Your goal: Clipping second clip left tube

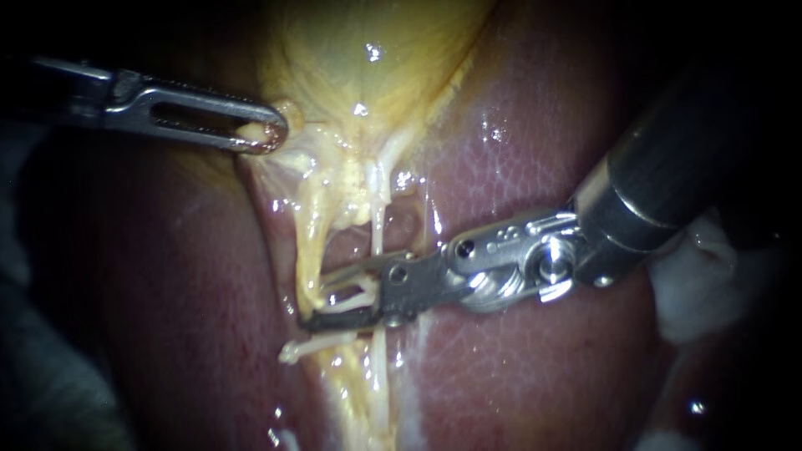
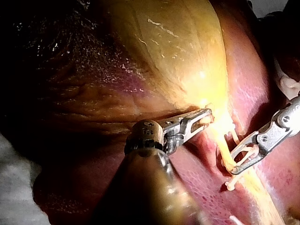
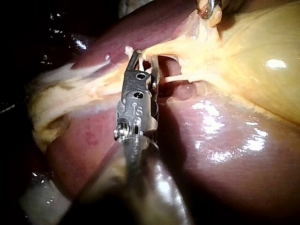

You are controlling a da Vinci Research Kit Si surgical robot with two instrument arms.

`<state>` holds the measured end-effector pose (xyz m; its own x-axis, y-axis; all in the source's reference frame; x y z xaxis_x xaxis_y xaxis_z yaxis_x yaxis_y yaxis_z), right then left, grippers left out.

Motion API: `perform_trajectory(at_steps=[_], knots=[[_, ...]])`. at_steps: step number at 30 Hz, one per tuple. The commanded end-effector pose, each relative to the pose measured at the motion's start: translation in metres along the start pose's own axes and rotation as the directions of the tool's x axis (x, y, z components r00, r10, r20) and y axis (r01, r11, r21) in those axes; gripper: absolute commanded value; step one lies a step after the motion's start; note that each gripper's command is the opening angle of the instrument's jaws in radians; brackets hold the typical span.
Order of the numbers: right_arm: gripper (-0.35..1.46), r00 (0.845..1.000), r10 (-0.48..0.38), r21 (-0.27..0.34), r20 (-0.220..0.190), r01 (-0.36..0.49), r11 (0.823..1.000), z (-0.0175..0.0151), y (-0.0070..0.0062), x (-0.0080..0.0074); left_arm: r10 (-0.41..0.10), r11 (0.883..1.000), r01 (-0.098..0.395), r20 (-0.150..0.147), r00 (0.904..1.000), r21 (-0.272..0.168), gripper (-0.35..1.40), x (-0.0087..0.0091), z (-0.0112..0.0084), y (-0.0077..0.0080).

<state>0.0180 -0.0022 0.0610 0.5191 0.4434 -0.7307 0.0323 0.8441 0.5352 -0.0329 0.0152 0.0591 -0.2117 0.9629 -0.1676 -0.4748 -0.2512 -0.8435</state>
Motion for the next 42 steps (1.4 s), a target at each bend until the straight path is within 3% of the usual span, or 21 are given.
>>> perform_trajectory(at_steps=[1, 5, 10, 23, 31, 33, 42], knots=[[0.04, 1.000, -0.001, -0.001, -0.003, 0.001, 1.000, 0.0000, 0.0000, 0.0000, 0.000, 1.000, 0.000, 0.000, 1.0000, 0.000, -0.35, 0.0000, 0.0000, 0.0000], [0.27, 0.999, 0.027, 0.003, -0.024, -0.027, 1.000, 0.0000, 0.0000, 0.0000, 0.000, 1.000, 0.000, 0.000, 1.0000, 0.000, -0.35, 0.0000, 0.0000, 0.0000], [0.42, 0.997, 0.054, 0.010, -0.051, -0.054, 0.999, 0.0001, 0.0001, 0.0001, 0.000, 1.000, 0.000, 0.000, 1.0000, 0.000, -0.35, 0.0000, -0.0001, 0.0000], [0.50, 0.984, 0.164, 0.042, -0.065, -0.162, 0.986, -0.0003, 0.0003, -0.0003, 0.000, 1.000, 0.000, 0.001, 1.0000, -0.001, -0.35, 0.0000, -0.0002, 0.0000], [0.50, 0.941, 0.319, 0.141, -0.113, -0.303, 0.942, -0.0009, 0.0013, -0.0012, 0.000, 1.000, 0.000, 0.001, 1.0000, -0.001, -0.35, 0.0000, -0.0002, 0.0000], [0.50, 0.924, 0.362, 0.169, -0.125, -0.340, 0.925, -0.0010, 0.0016, -0.0017, 0.000, 1.000, 0.000, 0.001, 1.0000, -0.001, -0.35, 0.0000, -0.0002, 0.0000], [0.50, 0.884, 0.457, 0.233, -0.098, -0.426, 0.874, 0.0000, 0.0021, -0.0053, 0.000, 1.000, 0.000, 0.001, 1.0000, -0.001, -0.35, 0.0000, -0.0002, 0.0000]])
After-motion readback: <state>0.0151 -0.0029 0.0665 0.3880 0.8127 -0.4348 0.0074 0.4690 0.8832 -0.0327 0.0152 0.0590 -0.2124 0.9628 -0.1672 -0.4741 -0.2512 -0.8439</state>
